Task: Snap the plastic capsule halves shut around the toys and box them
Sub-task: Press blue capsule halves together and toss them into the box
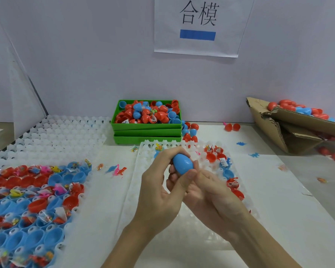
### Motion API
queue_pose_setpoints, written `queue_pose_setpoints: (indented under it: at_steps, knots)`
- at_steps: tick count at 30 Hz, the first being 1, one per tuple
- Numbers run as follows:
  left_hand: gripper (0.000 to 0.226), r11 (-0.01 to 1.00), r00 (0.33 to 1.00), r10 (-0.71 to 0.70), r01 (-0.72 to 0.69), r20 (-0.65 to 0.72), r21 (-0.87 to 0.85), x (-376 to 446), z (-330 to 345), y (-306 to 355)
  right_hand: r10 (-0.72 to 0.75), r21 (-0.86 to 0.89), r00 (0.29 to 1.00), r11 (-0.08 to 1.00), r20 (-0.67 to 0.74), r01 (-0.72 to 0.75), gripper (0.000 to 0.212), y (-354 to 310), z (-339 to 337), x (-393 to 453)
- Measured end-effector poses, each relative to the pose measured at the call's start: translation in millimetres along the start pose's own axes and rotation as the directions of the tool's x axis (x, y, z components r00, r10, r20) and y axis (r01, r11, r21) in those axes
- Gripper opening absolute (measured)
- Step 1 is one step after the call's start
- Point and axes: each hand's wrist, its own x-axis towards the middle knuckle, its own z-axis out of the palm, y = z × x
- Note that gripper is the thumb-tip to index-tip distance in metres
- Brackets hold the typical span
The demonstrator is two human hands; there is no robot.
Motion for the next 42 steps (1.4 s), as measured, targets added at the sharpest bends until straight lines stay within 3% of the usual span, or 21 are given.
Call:
queue_pose_setpoints:
  at_steps: [5,9,13,15,19,23,34,42]
  knots:
    - [0.027,0.999,1.000,0.015,-0.015,0.016,0.034,0.0,0.1,-1.7,0.020,0.030,1.000,0.999,0.006,-0.020,0.040,-1.8,1.7,-0.4]
    - [0.030,0.997,1.000,-0.014,0.013,0.020,0.076,0.8,-1.2,-4.7,0.037,0.029,0.998,0.999,-0.046,-0.035,0.022,-0.7,0.9,0.9]
    - [0.037,0.986,0.999,-0.026,0.031,-0.034,0.161,-0.2,-2.2,-5.7,0.098,-0.003,0.995,0.995,0.001,-0.098,0.035,-11.1,0.7,-1.3]
    - [0.036,0.970,0.999,-0.008,0.020,-0.048,0.244,0.2,-3.8,-8.4,0.108,-0.095,0.992,0.989,-0.063,-0.114,0.037,-17.5,-0.3,-2.0]
    - [0.042,0.937,0.993,-0.033,0.071,-0.114,0.343,3.2,-8.5,-13.8,-0.057,-0.334,0.961,0.942,-0.270,-0.038,0.034,-20.0,-0.4,-0.2]
    - [0.048,0.909,0.996,-0.035,0.065,-0.080,0.412,3.4,-10.5,-14.8,-0.230,-0.580,0.925,0.815,-0.303,0.013,0.031,-11.6,1.4,-1.2]
    - [0.046,0.909,0.996,0.031,0.005,-0.080,0.417,1.7,-5.5,-15.7,-0.323,-0.588,0.884,0.806,-0.339,0.070,0.026,-3.7,5.3,0.5]
    - [0.051,0.940,0.999,-0.031,0.033,-0.011,0.339,-1.7,-1.2,-17.6,-0.399,-0.747,0.867,0.663,-0.299,0.047,0.006,-2.4,0.7,0.2]
